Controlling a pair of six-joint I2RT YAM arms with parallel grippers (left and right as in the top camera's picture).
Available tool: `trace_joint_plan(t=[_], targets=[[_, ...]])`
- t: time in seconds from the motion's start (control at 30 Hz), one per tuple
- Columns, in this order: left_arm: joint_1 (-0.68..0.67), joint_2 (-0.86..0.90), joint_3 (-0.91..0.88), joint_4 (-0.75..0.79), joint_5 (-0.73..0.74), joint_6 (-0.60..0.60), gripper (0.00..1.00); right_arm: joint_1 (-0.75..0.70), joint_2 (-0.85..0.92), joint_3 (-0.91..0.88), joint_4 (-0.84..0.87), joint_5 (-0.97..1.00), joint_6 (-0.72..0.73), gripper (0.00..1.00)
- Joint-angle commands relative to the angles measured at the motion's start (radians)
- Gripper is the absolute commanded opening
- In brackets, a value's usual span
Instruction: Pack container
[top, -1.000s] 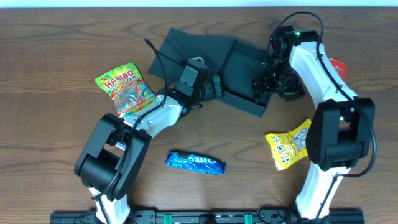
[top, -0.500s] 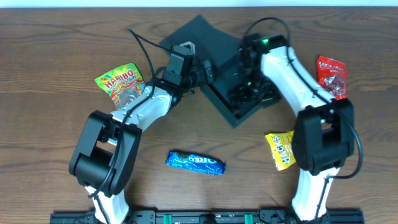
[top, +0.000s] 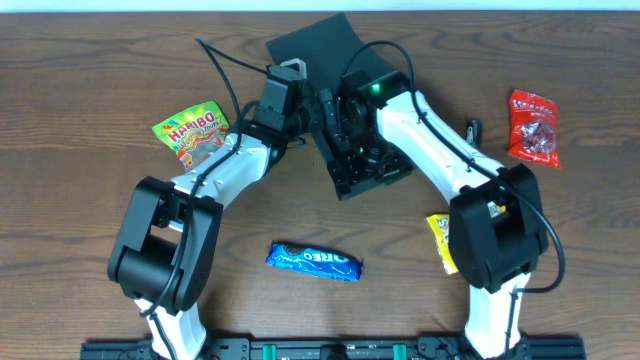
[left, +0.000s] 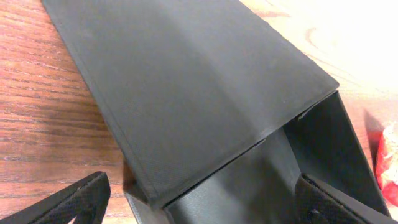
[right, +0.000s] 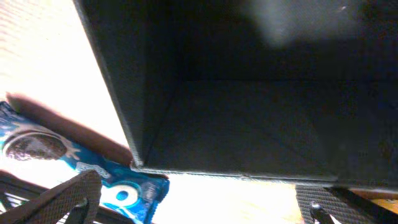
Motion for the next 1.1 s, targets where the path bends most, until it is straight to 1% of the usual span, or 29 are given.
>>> trace_joint_plan(t=[0.0, 0.1, 0.23, 0.4, 0.53, 0.63, 0.73, 0.83, 0.93, 1.07], targets=[[-0.029, 0.017, 0.035, 0.012, 0.024, 0.019, 0.95, 0.088, -0.016, 0.001, 0.04, -0.116, -0.061, 0.99], [-0.017, 0.013, 0.035, 0.004, 0.04, 0.022, 0.95, 0.088, -0.053, 0.009, 0.052, -0.11, -0.063, 0.99], [0.011, -0.008, 0.035, -0.019, 0.095, 0.022, 0.95, 0.071, -0.166, 0.01, 0.061, -0.069, -0.063, 0.99], [0.018, -0.063, 0.035, -0.073, 0.098, 0.023, 0.95, 0.048, -0.32, 0.01, 0.046, 0.035, -0.056, 0.99], [0.018, -0.121, 0.035, -0.126, 0.077, 0.023, 0.95, 0.003, -0.369, 0.01, 0.015, 0.113, -0.053, 0.99], [0.019, -0.192, 0.035, -0.213, 0.019, 0.045, 0.95, -0.068, -0.369, 0.009, -0.024, 0.194, -0.047, 0.99], [0.022, -0.249, 0.035, -0.298, 0.007, 0.067, 0.95, -0.153, -0.369, 0.008, -0.021, 0.254, -0.052, 0.99], [0.022, -0.283, 0.035, -0.409, -0.02, 0.066, 0.95, -0.26, -0.367, 0.008, 0.014, 0.261, -0.113, 0.99], [0.021, -0.277, 0.032, -0.509, -0.026, 0.066, 0.95, -0.397, -0.362, 0.008, 0.068, 0.261, -0.123, 0.99], [0.022, -0.249, 0.031, -0.547, -0.061, 0.034, 0.95, -0.497, -0.343, 0.007, 0.105, 0.261, -0.138, 0.99]])
